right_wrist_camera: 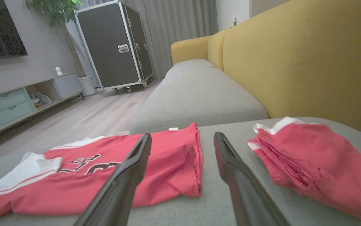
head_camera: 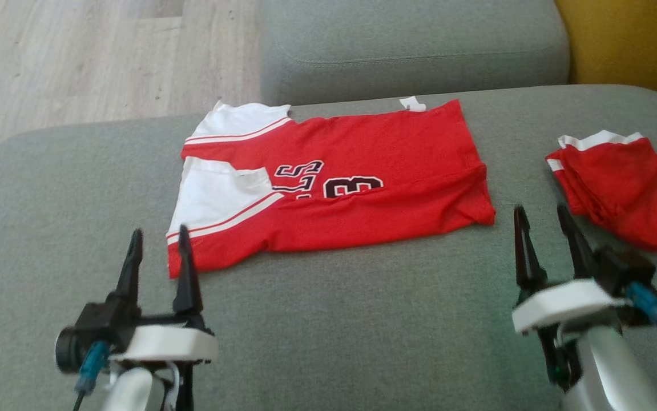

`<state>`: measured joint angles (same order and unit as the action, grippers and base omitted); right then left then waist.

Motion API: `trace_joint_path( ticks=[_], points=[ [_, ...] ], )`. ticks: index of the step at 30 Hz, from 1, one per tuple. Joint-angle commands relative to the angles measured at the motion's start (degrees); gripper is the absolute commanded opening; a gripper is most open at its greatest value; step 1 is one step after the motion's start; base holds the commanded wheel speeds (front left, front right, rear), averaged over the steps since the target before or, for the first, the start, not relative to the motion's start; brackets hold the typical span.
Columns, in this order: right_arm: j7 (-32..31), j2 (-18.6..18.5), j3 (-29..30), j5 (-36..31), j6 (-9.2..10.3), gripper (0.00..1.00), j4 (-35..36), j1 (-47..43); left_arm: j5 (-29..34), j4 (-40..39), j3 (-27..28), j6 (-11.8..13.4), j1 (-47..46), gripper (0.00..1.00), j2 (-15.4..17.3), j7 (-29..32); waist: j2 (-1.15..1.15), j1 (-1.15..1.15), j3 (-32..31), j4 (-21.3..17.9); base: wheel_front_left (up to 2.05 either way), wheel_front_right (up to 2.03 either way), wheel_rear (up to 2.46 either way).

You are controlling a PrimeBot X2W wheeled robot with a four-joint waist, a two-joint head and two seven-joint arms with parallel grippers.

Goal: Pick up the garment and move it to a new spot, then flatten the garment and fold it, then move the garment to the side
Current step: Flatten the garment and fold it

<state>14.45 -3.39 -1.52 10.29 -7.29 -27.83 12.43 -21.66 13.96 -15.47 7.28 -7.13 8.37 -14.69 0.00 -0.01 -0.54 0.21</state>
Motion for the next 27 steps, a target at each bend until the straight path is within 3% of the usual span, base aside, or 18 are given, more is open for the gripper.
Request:
trace_joint_path(
  ticks=[1, 8, 12, 17, 22, 27],
  points=[
    [0.5, 0.4, -1.0, -0.4, -0.2, 1.0, 2.4, 1.3, 0.5, -1.7, 3.6, -0.5, -2.6, 1.0, 0.0, -0.3, 0.0, 0.01, 0.0, -0.3, 0.0, 0.0, 0.0],
    [0.5, 0.5, -3.3, 1.8, -0.2, 1.0, 5.1, 0.7, 5.4, 0.2, 9.4, -3.9, -2.7, 1.0, -2.4, -0.3, 0.0, 0.01, 1.3, -1.9, 0.0, 0.0, 0.0],
    [0.5, 0.5, -4.0, 1.7, -0.2, 1.0, 6.0, 1.8, 7.0, 7.1, 9.9, -4.8, -5.3, 1.0, -2.4, -0.3, 0.0, 0.01, 3.4, -2.5, 0.0, 0.0, 0.0],
    [0.5, 0.5, -5.1, 2.1, -0.2, 1.0, 6.5, 3.0, 6.9, 19.2, 10.4, -4.2, -11.1, 1.0, -1.5, 2.1, 0.0, 0.01, 6.3, -3.7, 0.0, 0.0, 0.0],
    [0.5, 0.5, -6.0, 3.3, -0.2, 1.0, 7.1, 4.0, 7.3, 28.9, 11.3, -1.7, -16.3, 1.0, 0.5, 5.5, 0.0, 0.01, 8.6, -5.0, 0.0, 0.0, 0.0],
    [0.5, 0.5, -6.6, 4.2, -0.2, 1.0, 7.8, 4.3, 6.9, 36.1, 10.9, -2.4, -19.1, 1.0, 1.3, 8.3, 0.0, 0.01, 10.0, -6.1, 0.0, 0.0, 0.0]
  ],
)
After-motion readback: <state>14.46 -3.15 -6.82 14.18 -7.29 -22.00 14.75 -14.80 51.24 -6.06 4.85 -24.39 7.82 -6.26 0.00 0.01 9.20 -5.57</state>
